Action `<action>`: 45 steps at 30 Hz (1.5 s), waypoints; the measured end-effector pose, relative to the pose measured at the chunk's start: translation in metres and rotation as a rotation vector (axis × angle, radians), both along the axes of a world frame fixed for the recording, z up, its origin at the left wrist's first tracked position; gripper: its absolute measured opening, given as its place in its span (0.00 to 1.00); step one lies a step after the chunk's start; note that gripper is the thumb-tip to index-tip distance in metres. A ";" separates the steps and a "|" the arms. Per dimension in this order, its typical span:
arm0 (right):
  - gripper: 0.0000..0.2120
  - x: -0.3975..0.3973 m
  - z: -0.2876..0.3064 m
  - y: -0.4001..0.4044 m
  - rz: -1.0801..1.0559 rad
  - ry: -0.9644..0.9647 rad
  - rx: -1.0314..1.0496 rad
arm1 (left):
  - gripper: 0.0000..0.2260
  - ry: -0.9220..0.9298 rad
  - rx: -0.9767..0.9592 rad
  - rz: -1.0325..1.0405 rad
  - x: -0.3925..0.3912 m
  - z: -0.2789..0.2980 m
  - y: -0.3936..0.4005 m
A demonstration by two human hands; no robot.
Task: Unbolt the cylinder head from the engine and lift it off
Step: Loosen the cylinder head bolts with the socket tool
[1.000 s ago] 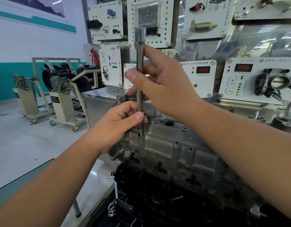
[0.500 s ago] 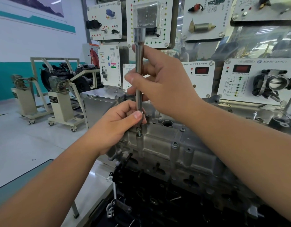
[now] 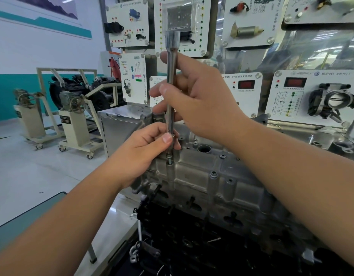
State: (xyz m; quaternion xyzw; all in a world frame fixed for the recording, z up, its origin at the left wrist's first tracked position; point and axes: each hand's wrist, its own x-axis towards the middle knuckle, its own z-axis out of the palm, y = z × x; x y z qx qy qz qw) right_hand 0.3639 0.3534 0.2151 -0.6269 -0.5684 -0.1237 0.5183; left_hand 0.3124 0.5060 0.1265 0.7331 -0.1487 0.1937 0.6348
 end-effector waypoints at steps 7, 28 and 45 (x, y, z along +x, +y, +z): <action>0.13 0.001 -0.002 0.001 -0.034 -0.016 0.039 | 0.07 0.009 0.009 -0.012 -0.001 0.001 0.001; 0.15 0.003 -0.002 0.001 -0.007 -0.039 -0.017 | 0.09 0.005 0.006 0.012 -0.001 -0.001 0.001; 0.13 0.001 -0.001 -0.001 -0.098 -0.053 0.039 | 0.03 -0.031 -0.028 0.013 0.002 -0.001 0.001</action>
